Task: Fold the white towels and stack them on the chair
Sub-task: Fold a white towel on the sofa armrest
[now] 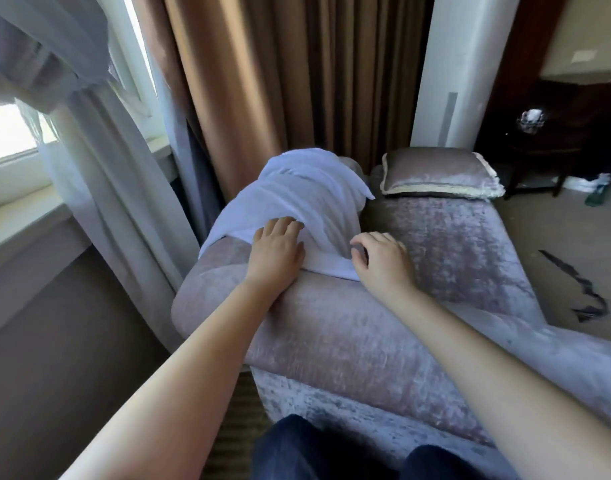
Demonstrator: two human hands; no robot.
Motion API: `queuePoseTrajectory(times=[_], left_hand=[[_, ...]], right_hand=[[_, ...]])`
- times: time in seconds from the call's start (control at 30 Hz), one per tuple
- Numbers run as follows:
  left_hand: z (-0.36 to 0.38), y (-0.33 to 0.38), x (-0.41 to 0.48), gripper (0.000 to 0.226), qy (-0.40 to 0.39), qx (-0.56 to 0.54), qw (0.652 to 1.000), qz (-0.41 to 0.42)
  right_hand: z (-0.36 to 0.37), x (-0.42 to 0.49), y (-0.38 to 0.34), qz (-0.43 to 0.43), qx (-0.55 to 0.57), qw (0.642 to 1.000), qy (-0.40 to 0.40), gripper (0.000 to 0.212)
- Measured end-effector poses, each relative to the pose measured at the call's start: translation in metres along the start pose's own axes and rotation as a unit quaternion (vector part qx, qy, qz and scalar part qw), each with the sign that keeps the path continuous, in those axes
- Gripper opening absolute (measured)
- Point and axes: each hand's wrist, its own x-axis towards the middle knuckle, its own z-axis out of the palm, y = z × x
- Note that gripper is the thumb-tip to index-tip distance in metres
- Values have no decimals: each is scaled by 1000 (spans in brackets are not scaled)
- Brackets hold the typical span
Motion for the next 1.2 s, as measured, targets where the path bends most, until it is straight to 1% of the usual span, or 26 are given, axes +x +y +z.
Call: queuePoseTrajectory(times=[0.03,0.13,0.23,0.3,0.47,0.57,0.63,0.67,0.77,0.87,0.93,0.97,1.03,1.1,1.2], left_hand=[[4,-1,5,31,23,-5,1000,1],[15,-5,13,37,72,-23,997,-14],[24,-9,12,24,98,-17,995,-22],[27,-10,12,19,103,-18,994,-20],[27,-13,14,23,106,-18,994,-19],[27,-12,13,21,108,-18,994,-21],[28,-12,11,16,117,-12,993,-22],[29,-12,11,16,121,-8,992,-21],[29,-12,12,24,123,1,992,-19],[29,-11,12,32,107,5,994,-17],[29,-11,12,36,101,8,995,-15],[29,-12,12,38,96,8,995,-16],[29,-14,12,38,92,7,996,-17],[29,-14,12,36,93,4,995,-20],[26,-11,10,36,109,3,993,-39]], right_hand=[[6,8,-1,0,1,1000,1,13],[22,31,-9,-17,-20,1000,-12,17],[39,48,-19,-26,-46,998,-47,25],[49,58,-23,-11,-42,998,-56,24],[59,73,-25,13,-69,996,-61,32],[58,70,-27,22,-79,993,-88,23],[56,67,-26,34,-39,994,-95,13],[54,66,-26,33,-22,995,-94,13],[48,63,-24,-4,3,999,-48,19],[40,58,-21,-34,37,998,42,20],[36,54,-16,-38,43,993,108,9],[35,52,-14,-35,45,990,128,4],[34,47,-12,-24,52,988,146,13],[31,39,-14,-36,48,986,154,17],[22,20,-14,-93,42,982,162,11]])
